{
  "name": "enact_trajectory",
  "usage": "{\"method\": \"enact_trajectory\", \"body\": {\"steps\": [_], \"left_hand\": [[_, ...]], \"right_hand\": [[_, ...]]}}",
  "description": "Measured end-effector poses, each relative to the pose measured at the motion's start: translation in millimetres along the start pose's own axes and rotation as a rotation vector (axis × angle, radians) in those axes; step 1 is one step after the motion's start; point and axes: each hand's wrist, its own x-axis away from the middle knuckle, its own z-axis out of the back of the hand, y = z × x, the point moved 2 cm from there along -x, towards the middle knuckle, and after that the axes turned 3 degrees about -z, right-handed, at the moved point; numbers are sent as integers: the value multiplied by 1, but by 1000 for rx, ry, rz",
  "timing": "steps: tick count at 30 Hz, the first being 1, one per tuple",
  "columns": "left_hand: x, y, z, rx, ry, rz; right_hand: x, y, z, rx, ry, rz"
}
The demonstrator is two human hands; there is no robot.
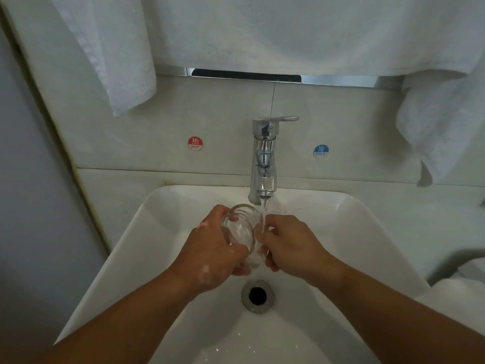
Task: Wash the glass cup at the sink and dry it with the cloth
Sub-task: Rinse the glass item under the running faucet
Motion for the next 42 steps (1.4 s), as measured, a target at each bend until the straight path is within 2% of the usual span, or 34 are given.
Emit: {"method": "enact_trajectory", "body": {"steps": [2,4,6,11,13,16,17,19,22,28,32,34,38,42], "left_hand": [[0,1,-1,-24,28,-32],[0,3,0,-61,60,-82],[0,3,0,-109,71,-104],[-2,-2,-1,-108,20,-36],[-3,-3,0,-96,50,-31],[-3,-2,3,-135,75,-63],[-3,-3,3,-140,55,-63],[-4,-6,3,-126,-8,-39],[-4,-7,0,39,-85,42],[-5,-7,2,160,-114,68],[-3,-7,-6,269,-141,113],[-2,-7,-7,304,-160,120],[-2,-7,-5,313,-182,119],[1,-5,-7,345,-228,130]], "right_hand": [[0,0,-2,-97,3,-30],[3,-3,-6,-285,-94,-65],[4,-4,-7,-353,-153,-77],[1,-2,-1,52,67,2],[1,-3,-3,25,40,-20],[4,-5,-4,-199,-124,-40],[4,-4,-2,-198,-145,-32],[3,-3,2,-42,-97,8],[0,0,6,151,32,43],[0,-2,8,-46,-79,52],[-2,-1,10,-19,12,24],[-2,-1,10,-90,18,18],[4,-3,12,-177,-155,38],[1,-2,14,-99,16,20]]}}
